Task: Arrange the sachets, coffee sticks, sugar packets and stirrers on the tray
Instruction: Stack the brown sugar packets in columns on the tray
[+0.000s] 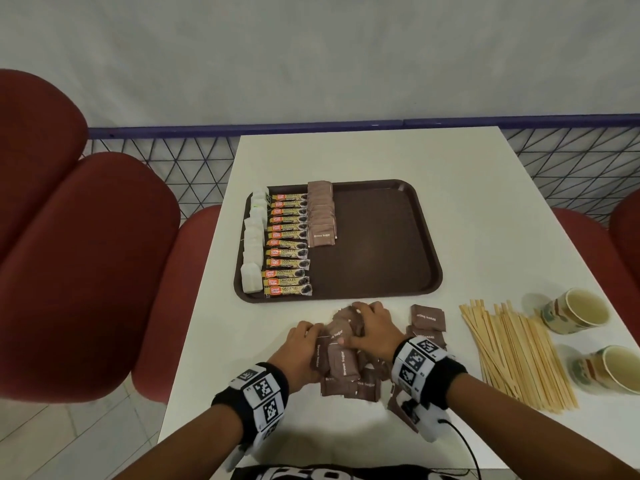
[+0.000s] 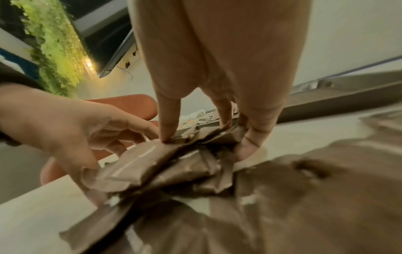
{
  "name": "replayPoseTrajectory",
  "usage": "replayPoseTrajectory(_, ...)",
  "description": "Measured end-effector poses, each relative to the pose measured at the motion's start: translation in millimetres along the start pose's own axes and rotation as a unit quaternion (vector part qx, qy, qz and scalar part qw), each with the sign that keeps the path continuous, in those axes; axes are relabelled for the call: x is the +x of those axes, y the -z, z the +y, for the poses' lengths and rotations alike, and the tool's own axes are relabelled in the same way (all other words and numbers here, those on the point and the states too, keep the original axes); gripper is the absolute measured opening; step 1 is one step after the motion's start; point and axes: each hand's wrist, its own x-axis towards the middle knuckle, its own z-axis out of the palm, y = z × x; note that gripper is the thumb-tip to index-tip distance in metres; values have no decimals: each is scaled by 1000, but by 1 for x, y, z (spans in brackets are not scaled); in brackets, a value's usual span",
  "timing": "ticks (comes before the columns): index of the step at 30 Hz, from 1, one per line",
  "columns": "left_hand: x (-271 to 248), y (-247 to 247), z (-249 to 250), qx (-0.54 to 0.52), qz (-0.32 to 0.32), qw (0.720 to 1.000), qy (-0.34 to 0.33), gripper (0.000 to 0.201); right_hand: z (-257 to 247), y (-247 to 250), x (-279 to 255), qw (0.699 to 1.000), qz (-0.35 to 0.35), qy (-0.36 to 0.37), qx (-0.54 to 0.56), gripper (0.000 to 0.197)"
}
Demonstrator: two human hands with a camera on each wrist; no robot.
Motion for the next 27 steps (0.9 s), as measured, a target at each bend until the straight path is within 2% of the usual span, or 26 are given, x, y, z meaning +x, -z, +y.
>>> replayPoseTrajectory(6, 9, -2, 2, -16, 1, 1000, 1, 96, -12, 0, 16, 999, -27, -22, -40, 67)
replayPoseTrajectory(11, 9, -1, -1, -91, -16, 996, -13, 99, -13, 5, 21, 999, 10, 15, -41, 44)
replayPoseTrajectory(15, 9, 0, -4, -148, 6, 989, -16, 84, -15, 5, 16, 997, 43, 36, -52, 38)
replayPoseTrajectory(19, 13, 0, -3, -184, 43, 982, -17, 73, -21, -3, 12, 996, 18, 81, -18, 46)
replayPoseTrajectory(23, 18, -2, -1, -279, 73, 958, -2, 77, -23, -7, 14, 995, -14, 99, -14, 66)
replayPoseTrajectory(27, 16, 0, 2, -396, 68, 916, 1, 76, -23, -8, 17, 994, 30, 107, 3, 52)
